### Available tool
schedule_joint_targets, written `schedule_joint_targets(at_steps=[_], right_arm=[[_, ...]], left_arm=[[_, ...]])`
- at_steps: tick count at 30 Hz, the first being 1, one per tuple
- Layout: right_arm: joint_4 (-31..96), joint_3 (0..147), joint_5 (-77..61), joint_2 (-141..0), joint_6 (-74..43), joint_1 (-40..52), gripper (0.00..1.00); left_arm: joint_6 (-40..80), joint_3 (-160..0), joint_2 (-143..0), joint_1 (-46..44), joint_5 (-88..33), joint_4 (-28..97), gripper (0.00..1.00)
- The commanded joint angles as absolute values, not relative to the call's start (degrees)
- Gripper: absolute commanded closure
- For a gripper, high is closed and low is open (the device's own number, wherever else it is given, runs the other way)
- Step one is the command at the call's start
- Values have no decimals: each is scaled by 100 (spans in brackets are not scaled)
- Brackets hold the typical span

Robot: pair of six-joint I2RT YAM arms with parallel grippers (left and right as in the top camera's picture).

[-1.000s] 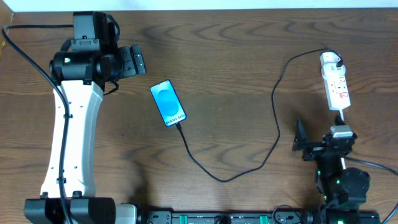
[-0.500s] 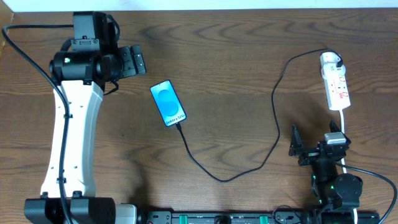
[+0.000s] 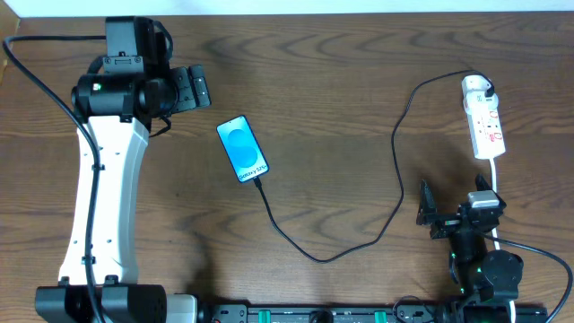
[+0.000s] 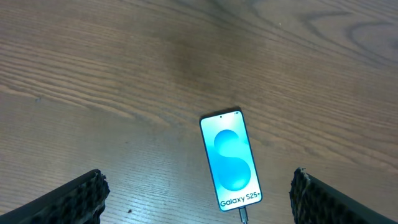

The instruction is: Plug charger to phone and switch on socket

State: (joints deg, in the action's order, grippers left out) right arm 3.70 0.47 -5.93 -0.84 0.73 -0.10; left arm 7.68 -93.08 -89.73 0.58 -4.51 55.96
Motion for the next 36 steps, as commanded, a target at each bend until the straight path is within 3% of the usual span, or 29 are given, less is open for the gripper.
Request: schedule_joint_targets(at_steps=[1, 7, 15, 25, 36], right_arm=[[388, 32, -550, -32, 137, 45, 1], [388, 32, -550, -32, 137, 45, 1], [388, 32, -550, -32, 137, 45, 1], [388, 32, -550, -32, 134, 45, 1], [388, 32, -550, -32, 137, 45, 1]], left_arm=[[775, -9297, -8886, 78, -397, 5612, 5], [773, -8709, -8095, 78, -272, 5083, 5], [222, -5516, -5548, 84, -386, 2279, 5], [-429, -2211, -2488, 82, -703, 200, 5], [-491, -180, -325, 82, -639, -183, 5]])
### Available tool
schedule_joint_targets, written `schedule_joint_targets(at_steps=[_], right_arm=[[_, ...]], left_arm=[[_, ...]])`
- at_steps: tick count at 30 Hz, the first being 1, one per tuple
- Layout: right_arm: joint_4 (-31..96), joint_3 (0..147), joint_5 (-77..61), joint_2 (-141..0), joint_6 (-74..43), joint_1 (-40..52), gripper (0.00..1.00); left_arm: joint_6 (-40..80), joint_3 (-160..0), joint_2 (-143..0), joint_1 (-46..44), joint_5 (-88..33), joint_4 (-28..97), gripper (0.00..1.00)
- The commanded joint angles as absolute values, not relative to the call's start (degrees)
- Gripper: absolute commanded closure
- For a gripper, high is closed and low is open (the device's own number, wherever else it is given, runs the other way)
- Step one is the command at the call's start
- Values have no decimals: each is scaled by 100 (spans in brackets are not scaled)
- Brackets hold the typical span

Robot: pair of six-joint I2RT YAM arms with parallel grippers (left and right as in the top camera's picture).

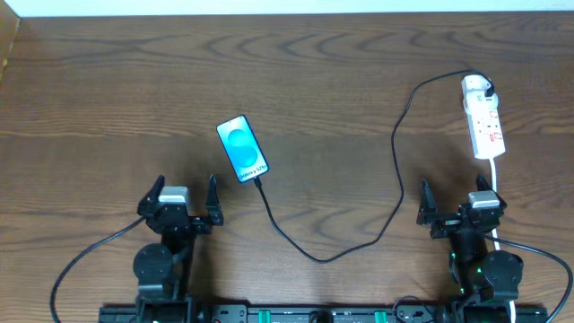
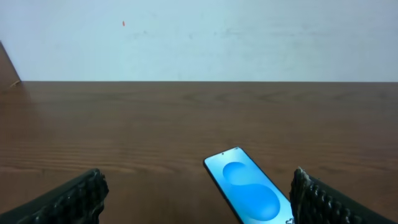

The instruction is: Plug charger to phone and switch on socket

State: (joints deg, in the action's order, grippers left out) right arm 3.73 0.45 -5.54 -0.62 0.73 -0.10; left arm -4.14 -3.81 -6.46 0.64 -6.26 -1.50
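Observation:
A phone (image 1: pixel 242 149) with a lit blue screen lies face up left of centre; the left wrist view shows the phone (image 2: pixel 249 186) just ahead of the fingers. A black cable (image 1: pixel 359 224) runs from its lower end in a loop to a white plug at the top of the white socket strip (image 1: pixel 484 121) at the right. My left gripper (image 1: pixel 183 196) sits low near the front edge, open and empty, with the phone beyond it to the right. My right gripper (image 1: pixel 457 199) rests open below the socket strip, holding nothing.
The dark wood table (image 1: pixel 323 72) ends at a pale wall at the back. A white cord (image 1: pixel 496 179) runs from the socket strip down past the right gripper. A black rail (image 1: pixel 314 314) lies along the front edge.
My left arm was stretched out over the far left of the table, gripper above the phone; now it is folded back near the front edge. Phone, cable and right gripper have not moved.

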Motion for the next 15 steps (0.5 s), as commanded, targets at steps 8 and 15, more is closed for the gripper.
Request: schedule_joint_targets(at_steps=[8, 15], right_arm=[[388, 32, -550, -32, 137, 45, 1], [388, 32, -550, -32, 137, 45, 1]], left_arm=[[-493, -23, -8, 82, -596, 366, 4], [-493, -23, -30, 82, -596, 360, 5]])
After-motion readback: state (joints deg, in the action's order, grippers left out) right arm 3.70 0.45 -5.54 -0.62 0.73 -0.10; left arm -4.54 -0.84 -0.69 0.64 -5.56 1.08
